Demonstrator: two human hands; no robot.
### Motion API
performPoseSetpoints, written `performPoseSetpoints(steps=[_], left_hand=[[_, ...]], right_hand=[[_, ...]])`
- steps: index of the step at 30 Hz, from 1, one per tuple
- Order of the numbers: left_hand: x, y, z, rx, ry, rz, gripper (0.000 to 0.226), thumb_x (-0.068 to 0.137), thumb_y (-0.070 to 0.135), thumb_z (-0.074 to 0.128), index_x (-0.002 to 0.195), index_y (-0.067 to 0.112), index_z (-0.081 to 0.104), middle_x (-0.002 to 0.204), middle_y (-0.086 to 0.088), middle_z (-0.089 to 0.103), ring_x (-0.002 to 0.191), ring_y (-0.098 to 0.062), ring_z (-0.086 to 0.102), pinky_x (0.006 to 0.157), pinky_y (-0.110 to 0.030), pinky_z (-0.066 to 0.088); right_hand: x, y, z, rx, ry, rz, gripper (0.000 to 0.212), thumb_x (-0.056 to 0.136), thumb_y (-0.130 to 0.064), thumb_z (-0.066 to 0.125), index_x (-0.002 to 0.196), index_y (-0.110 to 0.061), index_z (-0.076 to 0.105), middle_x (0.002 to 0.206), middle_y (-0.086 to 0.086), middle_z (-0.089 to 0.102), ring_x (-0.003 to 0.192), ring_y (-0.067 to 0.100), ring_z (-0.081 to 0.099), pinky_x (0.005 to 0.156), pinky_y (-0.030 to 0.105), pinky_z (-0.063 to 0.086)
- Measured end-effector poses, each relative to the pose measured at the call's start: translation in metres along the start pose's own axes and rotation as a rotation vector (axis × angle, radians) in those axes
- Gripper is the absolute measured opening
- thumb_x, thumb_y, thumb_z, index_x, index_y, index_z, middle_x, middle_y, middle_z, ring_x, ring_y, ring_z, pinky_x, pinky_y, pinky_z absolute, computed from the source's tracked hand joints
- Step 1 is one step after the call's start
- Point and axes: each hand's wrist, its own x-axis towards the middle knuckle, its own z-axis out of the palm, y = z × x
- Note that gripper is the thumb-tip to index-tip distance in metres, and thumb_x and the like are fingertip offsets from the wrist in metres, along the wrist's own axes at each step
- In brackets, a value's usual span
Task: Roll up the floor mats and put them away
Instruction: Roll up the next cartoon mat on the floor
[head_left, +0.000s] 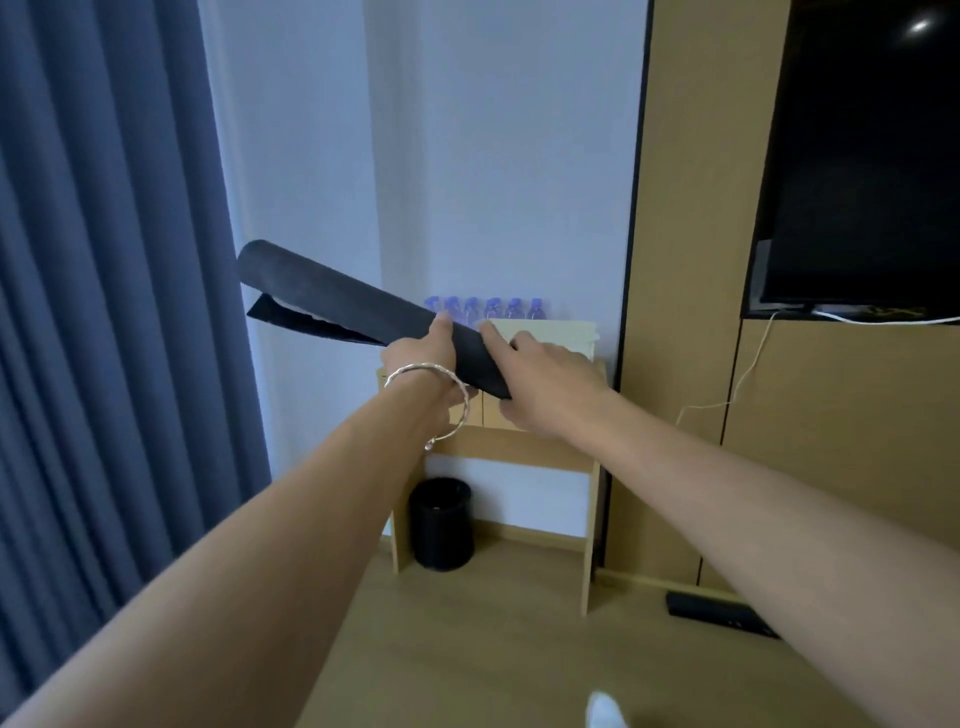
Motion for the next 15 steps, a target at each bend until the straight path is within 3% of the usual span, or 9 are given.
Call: performPoseSetpoints(steps=[3,5,7,9,15], left_hand=[[0.025,-0.018,0.007,-0.003,0.045,-0.051,0.046,0.083,0.035,0.061,0.119,0.008,0.048,0.083,-0.008,0.059,0.051,-0.027,0.061,0.051,-0.029,0.052],[0.048,-0.036,0.011,-0.016,0.066,-0.071,0.053,0.085,0.039,0.059,0.125,0.009,0.044,0.096,-0.010,0.060,0.065,-0.031,0.065,0.057,-0.034,0.056],[0.072,-0.057,0.015,-0.031,0.114,-0.119,0.058,0.085,0.042,0.058,0.130,0.010,0.040,0.109,-0.008,0.057,0.088,-0.034,0.062,0.074,-0.044,0.057],[0.093,-0.083,0.019,-0.006,0.147,-0.173,0.059,0.085,0.041,0.059,0.132,0.011,0.040,0.116,-0.008,0.056,0.097,-0.033,0.058,0.079,-0.046,0.056],[0.163,-0.174,0.034,0.065,0.112,-0.365,0.046,0.090,0.031,0.060,0.128,0.010,0.045,0.121,-0.013,0.055,0.102,-0.031,0.059,0.043,-0.034,0.051]], right_hand=[[0.009,0.018,0.028,0.042,-0.020,-0.006,0.078,0.088,-0.017,0.055,0.150,-0.024,0.008,0.122,0.012,0.048,0.103,0.036,0.055,0.067,0.036,0.039],[0.014,0.029,0.052,0.035,-0.055,-0.013,0.077,0.089,-0.017,0.053,0.151,-0.024,0.008,0.120,0.012,0.049,0.100,0.035,0.056,0.066,0.035,0.040],[0.017,0.039,0.079,0.035,-0.101,-0.021,0.080,0.088,-0.018,0.056,0.151,-0.024,0.007,0.120,0.011,0.050,0.098,0.033,0.056,0.063,0.034,0.039],[0.018,0.048,0.109,0.060,-0.163,-0.022,0.082,0.087,-0.018,0.057,0.151,-0.022,0.007,0.120,0.011,0.051,0.096,0.032,0.055,0.062,0.034,0.039],[0.035,0.076,0.215,0.001,-0.281,-0.024,0.080,0.090,-0.023,0.057,0.151,-0.022,0.007,0.127,0.010,0.044,0.102,0.028,0.051,0.063,0.033,0.034]])
